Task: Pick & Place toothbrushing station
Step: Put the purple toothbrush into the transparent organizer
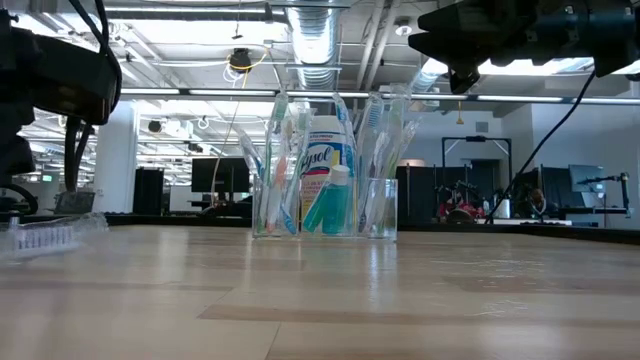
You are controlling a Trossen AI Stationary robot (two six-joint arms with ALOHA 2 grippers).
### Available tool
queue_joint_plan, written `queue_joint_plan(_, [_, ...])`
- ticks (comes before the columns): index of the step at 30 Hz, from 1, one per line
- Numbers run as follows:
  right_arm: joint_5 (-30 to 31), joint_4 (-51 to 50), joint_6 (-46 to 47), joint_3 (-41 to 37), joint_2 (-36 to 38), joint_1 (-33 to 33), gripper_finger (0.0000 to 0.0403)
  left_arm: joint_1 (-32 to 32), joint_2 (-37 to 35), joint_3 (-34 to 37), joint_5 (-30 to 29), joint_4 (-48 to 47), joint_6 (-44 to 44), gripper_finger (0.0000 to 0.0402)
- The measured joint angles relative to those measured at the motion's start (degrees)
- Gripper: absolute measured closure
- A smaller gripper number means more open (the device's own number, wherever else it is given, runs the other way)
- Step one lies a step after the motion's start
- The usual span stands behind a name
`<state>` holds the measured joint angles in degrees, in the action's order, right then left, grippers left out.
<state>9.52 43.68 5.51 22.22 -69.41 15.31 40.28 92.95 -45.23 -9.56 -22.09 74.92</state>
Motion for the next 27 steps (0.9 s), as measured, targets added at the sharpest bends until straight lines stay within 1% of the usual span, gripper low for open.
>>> queue_joint_plan(5, [0.0, 0.0, 0.0, 0.0, 0.0, 0.0, 0.0281, -0.3, -0.9, 0.0, -0.2, 0.1, 0.2, 0.04])
queue_joint_plan(10, [0.0, 0.0, 0.0, 0.0, 0.0, 0.0, 0.0281, -0.5, -4.2, 0.0, -4.5, 0.0, -0.5, 0.0401])
queue_joint_plan(12, [0.0, 0.0, 0.0, 0.0, 0.0, 0.0, 0.0281, -0.5, -5.9, 0.0, -7.6, 0.0, -1.7, 0.0401])
queue_joint_plan(16, [0.0, 0.0, 0.0, 0.0, 0.0, 0.0, 0.0281, -0.5, -9.6, 0.0, -16.8, 0.2, -4.9, 0.0401])
queue_joint_plan(20, [0.0, 0.0, 0.0, 0.0, 0.0, 0.0, 0.0281, -0.5, -12.2, 0.0, -24.3, 0.4, -8.6, 0.0401])
queue_joint_plan(27, [0.0, 0.0, 0.0, 0.0, 0.0, 0.0, 0.0281, -0.5, -14.3, 0.0, -36.2, 3.2, -17.2, 0.0401])
